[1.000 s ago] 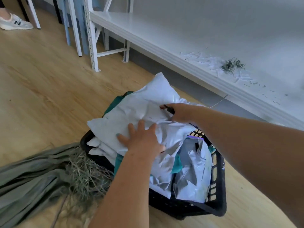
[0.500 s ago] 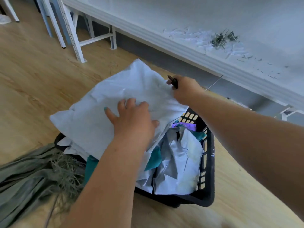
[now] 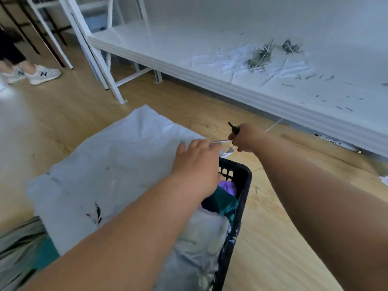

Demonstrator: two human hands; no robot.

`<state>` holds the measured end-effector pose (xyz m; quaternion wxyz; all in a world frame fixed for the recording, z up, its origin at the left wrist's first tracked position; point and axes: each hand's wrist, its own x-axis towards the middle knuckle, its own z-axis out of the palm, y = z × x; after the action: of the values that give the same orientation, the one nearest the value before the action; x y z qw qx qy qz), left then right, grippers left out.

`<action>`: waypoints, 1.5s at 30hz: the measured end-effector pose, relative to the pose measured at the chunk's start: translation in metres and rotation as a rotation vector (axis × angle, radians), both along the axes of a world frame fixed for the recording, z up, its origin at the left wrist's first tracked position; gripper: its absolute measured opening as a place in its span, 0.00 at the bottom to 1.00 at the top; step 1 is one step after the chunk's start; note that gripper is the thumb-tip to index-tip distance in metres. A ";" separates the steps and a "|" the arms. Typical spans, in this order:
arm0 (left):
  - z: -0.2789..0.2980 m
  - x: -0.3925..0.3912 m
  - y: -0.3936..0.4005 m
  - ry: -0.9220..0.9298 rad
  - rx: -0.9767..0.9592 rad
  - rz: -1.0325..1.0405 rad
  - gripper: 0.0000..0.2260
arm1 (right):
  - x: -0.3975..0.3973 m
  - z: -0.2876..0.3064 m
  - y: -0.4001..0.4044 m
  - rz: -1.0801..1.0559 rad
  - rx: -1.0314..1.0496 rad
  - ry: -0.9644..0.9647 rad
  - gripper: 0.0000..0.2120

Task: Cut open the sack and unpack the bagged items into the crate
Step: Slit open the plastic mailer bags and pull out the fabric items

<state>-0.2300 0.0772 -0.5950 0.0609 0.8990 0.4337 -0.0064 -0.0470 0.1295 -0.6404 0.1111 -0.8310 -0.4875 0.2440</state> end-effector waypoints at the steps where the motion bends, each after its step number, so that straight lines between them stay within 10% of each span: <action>1: -0.007 0.017 0.000 0.032 0.005 -0.035 0.28 | 0.009 -0.010 -0.001 0.013 -0.037 0.031 0.14; 9: -0.067 0.067 0.011 0.398 -0.149 0.009 0.29 | 0.050 -0.110 0.010 0.292 -0.188 0.104 0.33; 17: -0.070 0.071 0.015 0.427 -0.158 0.016 0.32 | 0.033 -0.148 0.049 0.494 -0.124 0.196 0.19; 20: -0.072 0.073 0.015 0.422 -0.159 0.031 0.33 | 0.031 -0.150 0.058 0.336 -0.064 0.308 0.03; 28: -0.069 0.070 0.012 0.349 -0.169 0.056 0.32 | 0.050 -0.103 0.029 -0.123 0.267 0.204 0.13; 36: -0.062 0.067 -0.014 -0.058 -0.237 0.161 0.21 | 0.044 -0.040 -0.030 -0.270 0.406 0.027 0.15; 45: -0.004 0.014 0.000 -0.552 0.355 0.370 0.18 | -0.031 0.039 -0.055 -0.306 0.850 0.157 0.06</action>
<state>-0.2155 0.0777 -0.5985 0.0189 0.7700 0.5503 0.3224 -0.0785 0.0749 -0.6009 0.5135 -0.7532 -0.4059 0.0651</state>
